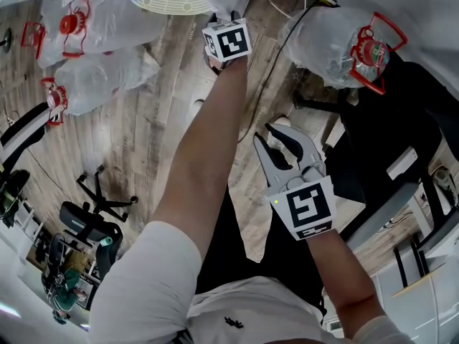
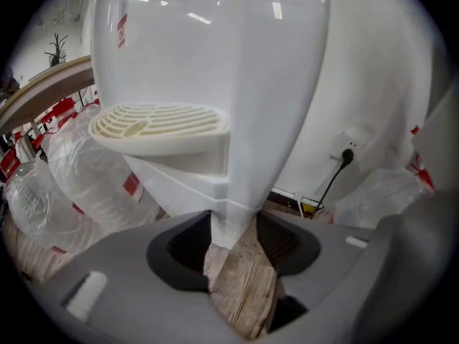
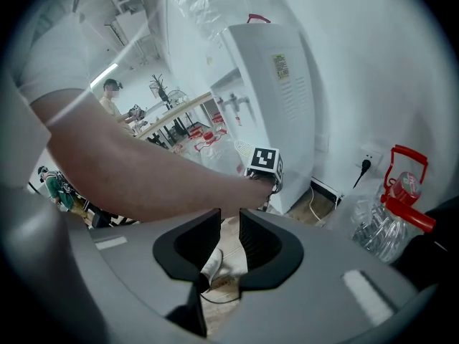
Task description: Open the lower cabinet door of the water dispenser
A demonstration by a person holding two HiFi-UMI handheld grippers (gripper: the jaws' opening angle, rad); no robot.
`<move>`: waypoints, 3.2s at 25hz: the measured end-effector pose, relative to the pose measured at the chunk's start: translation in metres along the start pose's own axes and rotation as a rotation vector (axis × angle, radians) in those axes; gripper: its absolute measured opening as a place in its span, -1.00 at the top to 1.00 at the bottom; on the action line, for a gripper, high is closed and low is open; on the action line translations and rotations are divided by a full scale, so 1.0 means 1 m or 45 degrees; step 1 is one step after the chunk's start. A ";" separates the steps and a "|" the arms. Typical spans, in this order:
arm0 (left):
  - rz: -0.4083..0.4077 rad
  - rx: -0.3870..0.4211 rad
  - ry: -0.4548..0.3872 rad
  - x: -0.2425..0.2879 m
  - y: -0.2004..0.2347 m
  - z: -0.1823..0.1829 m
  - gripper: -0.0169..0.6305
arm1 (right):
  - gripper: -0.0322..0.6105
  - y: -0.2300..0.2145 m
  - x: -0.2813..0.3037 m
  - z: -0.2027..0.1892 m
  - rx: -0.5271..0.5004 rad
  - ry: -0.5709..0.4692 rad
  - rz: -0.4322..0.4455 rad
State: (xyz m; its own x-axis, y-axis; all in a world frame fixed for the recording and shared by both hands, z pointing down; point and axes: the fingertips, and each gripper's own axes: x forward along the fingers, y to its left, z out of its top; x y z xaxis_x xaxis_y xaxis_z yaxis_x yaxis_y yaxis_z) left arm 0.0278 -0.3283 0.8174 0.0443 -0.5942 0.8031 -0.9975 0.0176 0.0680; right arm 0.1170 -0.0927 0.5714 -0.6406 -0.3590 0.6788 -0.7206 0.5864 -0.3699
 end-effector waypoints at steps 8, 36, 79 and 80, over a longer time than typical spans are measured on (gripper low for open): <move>0.008 0.006 -0.011 -0.007 0.004 -0.008 0.21 | 0.69 -0.005 0.001 -0.003 0.002 0.003 -0.005; 0.004 0.069 0.070 -0.075 0.098 -0.099 0.25 | 0.69 0.071 0.039 -0.016 -0.229 0.115 0.110; 0.040 0.109 0.184 -0.105 0.376 -0.111 0.27 | 0.69 0.208 0.169 0.031 -0.462 0.314 0.239; 0.036 0.113 0.185 -0.105 0.378 -0.110 0.27 | 0.69 0.210 0.171 0.031 -0.463 0.314 0.238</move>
State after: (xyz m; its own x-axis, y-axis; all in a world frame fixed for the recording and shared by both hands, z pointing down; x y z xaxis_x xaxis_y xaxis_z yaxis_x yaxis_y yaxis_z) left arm -0.3483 -0.1710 0.8241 0.0169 -0.4717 0.8816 -0.9991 -0.0420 -0.0033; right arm -0.1523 -0.0536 0.5897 -0.6368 -0.0658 0.7682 -0.4313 0.8563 -0.2842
